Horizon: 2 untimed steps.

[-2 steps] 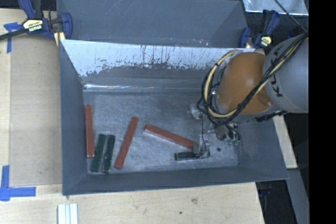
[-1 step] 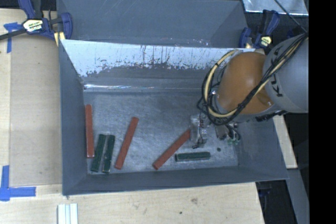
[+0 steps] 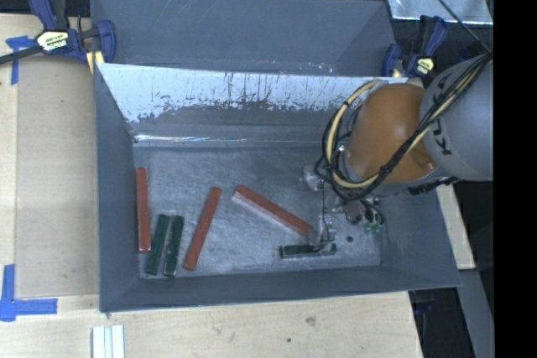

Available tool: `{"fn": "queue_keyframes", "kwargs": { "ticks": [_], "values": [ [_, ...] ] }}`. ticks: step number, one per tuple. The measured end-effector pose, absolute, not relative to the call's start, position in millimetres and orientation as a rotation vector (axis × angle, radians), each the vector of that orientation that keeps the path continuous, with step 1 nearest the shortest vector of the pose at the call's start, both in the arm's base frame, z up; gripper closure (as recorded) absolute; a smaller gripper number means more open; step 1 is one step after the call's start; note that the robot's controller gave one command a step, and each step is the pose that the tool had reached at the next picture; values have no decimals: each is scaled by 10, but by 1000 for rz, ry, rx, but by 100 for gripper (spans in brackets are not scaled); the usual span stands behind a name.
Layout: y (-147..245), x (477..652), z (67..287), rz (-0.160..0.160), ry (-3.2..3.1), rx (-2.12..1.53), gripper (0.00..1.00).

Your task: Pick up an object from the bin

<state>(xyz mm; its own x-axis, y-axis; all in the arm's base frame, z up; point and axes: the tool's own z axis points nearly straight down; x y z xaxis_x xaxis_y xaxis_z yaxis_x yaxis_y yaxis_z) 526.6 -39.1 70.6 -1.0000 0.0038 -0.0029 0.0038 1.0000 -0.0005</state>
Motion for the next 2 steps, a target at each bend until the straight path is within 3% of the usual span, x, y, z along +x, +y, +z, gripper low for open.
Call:
{"fn": "queue_keyframes", "kwargs": {
  "ticks": [1,2],
  "values": [
    [-391,5272,713,-1,3137,6,100],
    [-390,5263,701,-1,3140,5,0]
  ]
}}
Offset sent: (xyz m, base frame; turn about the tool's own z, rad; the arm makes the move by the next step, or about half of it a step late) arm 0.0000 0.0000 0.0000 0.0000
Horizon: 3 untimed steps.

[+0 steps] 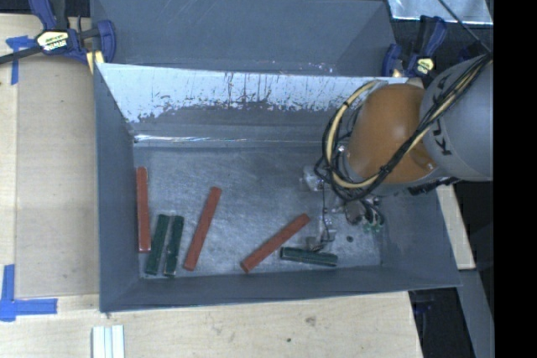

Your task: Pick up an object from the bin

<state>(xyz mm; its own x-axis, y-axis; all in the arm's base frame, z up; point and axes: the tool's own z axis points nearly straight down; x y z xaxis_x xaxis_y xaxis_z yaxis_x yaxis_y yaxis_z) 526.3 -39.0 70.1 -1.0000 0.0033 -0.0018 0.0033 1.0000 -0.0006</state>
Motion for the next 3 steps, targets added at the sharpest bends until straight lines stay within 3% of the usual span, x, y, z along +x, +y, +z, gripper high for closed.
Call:
{"fn": "queue_keyframes", "kwargs": {
  "ticks": [1,2,3],
  "values": [
    [-390,5271,710,-1,3137,5,100],
    [-390,5262,701,-1,3140,5,0],
    [504,5215,700,4,3125,-326,0]
  ]
}}
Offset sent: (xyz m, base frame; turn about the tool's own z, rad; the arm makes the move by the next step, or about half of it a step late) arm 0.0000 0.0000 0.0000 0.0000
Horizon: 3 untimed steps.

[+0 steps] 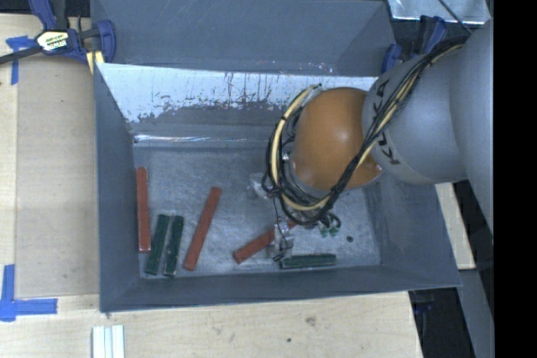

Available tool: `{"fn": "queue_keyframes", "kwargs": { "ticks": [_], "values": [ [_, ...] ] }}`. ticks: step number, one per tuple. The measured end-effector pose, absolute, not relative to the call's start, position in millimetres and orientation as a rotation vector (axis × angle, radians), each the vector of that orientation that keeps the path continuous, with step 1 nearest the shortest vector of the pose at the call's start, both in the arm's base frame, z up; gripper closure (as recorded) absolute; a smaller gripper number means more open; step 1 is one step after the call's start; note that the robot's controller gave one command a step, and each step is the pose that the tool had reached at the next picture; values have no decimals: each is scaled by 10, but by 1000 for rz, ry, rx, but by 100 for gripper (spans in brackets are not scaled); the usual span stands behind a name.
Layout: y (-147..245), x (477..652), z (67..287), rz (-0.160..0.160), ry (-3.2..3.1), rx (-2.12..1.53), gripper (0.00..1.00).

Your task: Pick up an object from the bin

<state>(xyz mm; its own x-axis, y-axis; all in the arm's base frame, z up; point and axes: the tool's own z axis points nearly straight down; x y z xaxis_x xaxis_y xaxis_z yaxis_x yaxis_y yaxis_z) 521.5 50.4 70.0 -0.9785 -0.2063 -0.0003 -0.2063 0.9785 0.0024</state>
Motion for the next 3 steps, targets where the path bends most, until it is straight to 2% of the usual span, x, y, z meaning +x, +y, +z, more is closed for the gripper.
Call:
{"fn": "queue_keyframes", "kwargs": {
  "ticks": [1,2,3],
  "values": [
    [472,5232,716,1,3122,-316,100],
    [526,5268,1856,-1,3113,-327,100],
    [346,5757,3597,-2,3110,-321,100]
  ]
}}
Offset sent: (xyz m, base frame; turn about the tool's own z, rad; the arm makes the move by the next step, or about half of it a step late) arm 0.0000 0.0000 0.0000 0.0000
